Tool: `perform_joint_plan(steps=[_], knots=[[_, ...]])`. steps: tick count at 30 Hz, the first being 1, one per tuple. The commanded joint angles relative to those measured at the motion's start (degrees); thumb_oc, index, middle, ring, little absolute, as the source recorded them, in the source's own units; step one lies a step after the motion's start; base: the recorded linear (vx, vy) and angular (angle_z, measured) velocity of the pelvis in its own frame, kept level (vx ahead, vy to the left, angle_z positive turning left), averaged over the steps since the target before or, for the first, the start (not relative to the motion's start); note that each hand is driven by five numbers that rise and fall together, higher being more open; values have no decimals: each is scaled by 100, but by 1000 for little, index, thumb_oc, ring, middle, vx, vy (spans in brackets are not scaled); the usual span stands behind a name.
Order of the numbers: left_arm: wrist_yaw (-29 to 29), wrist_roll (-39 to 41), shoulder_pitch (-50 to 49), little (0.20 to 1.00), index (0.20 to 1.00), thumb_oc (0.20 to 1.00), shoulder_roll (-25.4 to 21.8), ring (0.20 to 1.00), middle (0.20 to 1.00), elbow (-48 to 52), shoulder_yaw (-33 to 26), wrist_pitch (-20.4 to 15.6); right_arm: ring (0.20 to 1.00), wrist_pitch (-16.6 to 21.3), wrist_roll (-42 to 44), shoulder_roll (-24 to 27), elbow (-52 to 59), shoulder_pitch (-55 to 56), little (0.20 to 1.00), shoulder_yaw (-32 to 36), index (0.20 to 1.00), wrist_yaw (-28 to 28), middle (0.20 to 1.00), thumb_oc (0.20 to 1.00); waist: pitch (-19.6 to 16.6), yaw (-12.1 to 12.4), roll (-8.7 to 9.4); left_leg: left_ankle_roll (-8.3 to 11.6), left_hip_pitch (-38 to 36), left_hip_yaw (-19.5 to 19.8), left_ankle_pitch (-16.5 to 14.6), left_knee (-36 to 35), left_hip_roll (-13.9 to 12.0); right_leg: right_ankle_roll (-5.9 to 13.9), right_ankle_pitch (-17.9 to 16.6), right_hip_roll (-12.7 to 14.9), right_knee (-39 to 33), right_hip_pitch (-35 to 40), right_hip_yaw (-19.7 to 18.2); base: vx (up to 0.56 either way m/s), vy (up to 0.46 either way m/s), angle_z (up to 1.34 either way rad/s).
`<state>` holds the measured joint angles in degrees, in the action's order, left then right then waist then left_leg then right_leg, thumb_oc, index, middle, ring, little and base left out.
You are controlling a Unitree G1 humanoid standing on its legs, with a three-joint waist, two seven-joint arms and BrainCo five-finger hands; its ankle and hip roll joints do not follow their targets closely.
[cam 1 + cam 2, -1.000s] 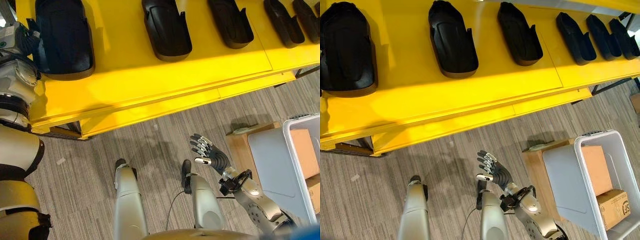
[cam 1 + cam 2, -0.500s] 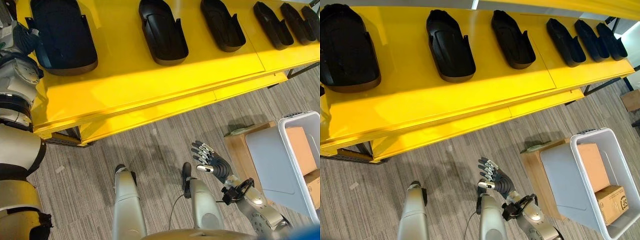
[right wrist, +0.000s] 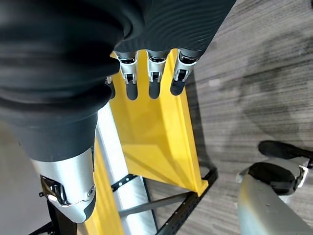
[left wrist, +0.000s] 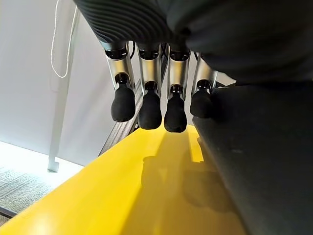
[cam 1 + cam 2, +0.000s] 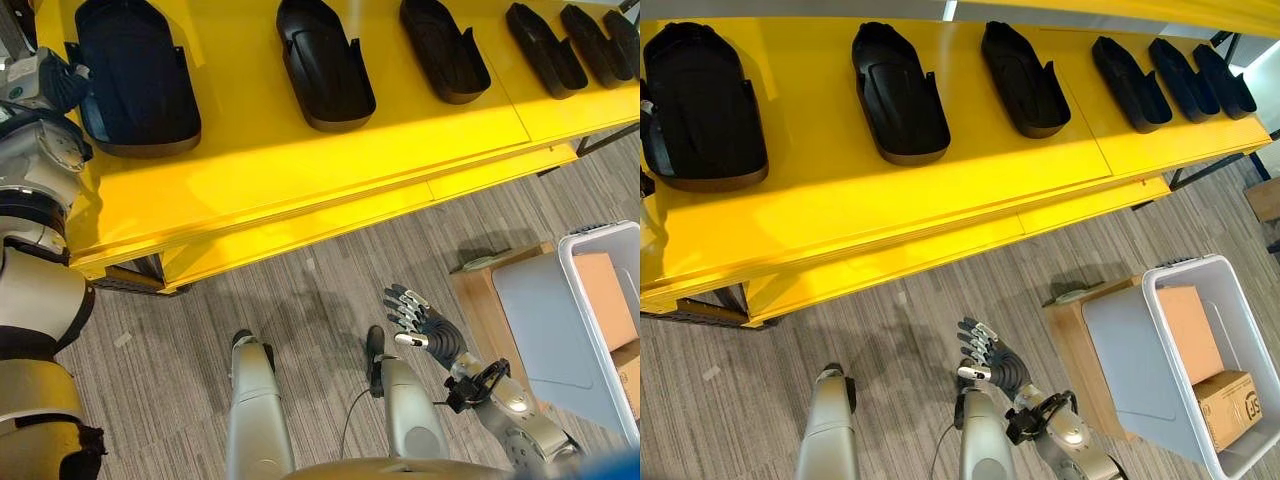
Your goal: Move parts from the plastic box to the shelf.
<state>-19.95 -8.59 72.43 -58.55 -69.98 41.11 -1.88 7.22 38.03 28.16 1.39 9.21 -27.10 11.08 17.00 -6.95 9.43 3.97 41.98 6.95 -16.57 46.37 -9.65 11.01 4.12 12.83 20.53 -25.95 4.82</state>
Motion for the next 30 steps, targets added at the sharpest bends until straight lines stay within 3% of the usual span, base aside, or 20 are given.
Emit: perform_joint_plan(steps=[1,12,28,29,30], knots=[[-142,-83,729,200,200,200,-93,200,200,-174,82,-164,1000,169,201,352,356,64,1000,285,1000,101,1000,1000,-236,-50,-111,-188,299,64,6,83,22,-90,771,104,641,465,-140,-31,13,0],[-133,257,629,200,200,200,175,200,200,-283,-210,-182,1000,151,248,361,359,188,1000,327,1000,118,1000,1000,-280,-144,-91,-197,343,9,-9,117,8,-85,737,111,637,407,-202,-4,1,-1],[-81,395,536,200,200,200,101,200,200,-383,-345,-138,1000,107,269,377,343,204,1000,318,1000,139,1000,1000,-267,-127,-103,-237,486,-2,-38,210,23,-94,743,107,691,302,-191,2,-1,-1],[-82,412,538,325,325,325,101,325,325,-384,-360,-134,1000,110,265,379,343,204,1000,317,1000,140,1000,1000,-264,-124,-104,-239,483,-2,-36,202,25,-96,745,108,693,304,-188,0,0,0],[-85,411,546,573,573,573,104,573,573,-378,-360,-128,1000,113,262,387,342,199,1000,313,1000,146,1000,1000,-261,-120,-107,-239,483,-5,-32,197,30,-99,746,111,695,304,-178,0,0,0]])
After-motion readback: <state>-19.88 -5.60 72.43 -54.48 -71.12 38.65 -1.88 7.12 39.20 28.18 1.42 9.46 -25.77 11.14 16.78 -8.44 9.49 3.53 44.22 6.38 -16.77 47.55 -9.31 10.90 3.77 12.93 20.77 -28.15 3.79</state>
